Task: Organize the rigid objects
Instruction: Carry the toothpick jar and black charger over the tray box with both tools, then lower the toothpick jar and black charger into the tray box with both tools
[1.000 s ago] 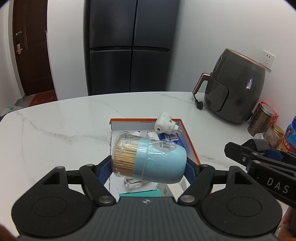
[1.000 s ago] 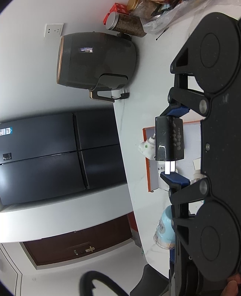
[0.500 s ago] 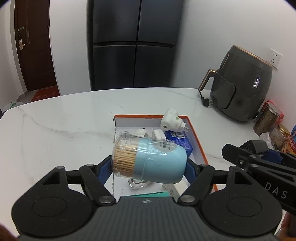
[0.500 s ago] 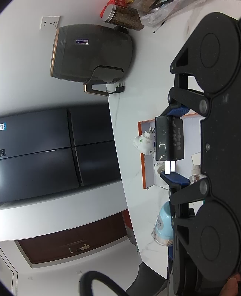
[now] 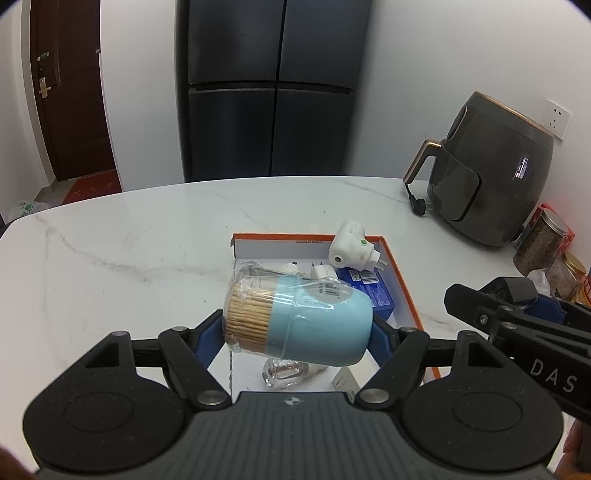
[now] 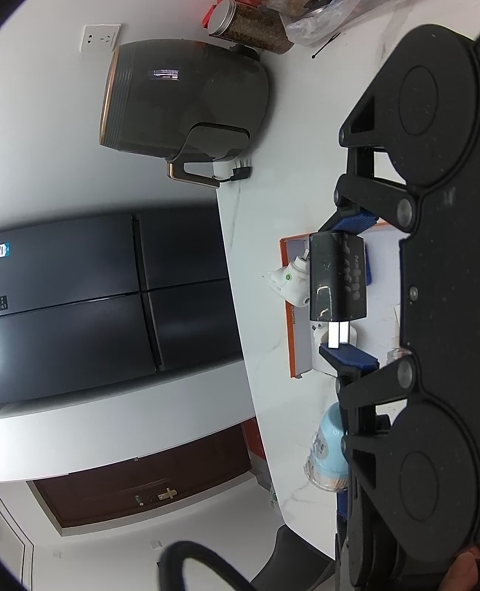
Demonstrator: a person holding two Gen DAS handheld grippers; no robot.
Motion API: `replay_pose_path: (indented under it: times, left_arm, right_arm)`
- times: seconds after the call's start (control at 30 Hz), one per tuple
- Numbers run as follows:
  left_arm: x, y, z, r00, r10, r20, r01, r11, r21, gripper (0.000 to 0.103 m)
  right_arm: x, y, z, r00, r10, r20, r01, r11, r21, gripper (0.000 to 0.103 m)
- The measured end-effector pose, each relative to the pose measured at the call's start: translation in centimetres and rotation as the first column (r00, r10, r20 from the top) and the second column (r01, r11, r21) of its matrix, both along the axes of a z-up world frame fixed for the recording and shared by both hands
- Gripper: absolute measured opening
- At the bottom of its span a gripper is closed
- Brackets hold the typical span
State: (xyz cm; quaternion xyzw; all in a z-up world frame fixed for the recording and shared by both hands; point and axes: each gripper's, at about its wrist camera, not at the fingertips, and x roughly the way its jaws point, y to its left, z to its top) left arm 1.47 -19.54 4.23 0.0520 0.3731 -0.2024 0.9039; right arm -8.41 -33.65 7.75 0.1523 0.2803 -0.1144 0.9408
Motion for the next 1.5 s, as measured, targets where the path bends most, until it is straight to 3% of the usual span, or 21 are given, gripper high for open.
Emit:
replay_pose_path:
  times: [1.5]
  left_arm:
    - [2.9, -0.4, -1.6, 0.999, 0.008, -0.051, -0.008, 1.000, 0.012, 0.078]
  right_arm:
    - [2.2, 0.2, -0.7, 0.999, -0.002, -0.039, 0.003, 1.000, 0.008, 0.073]
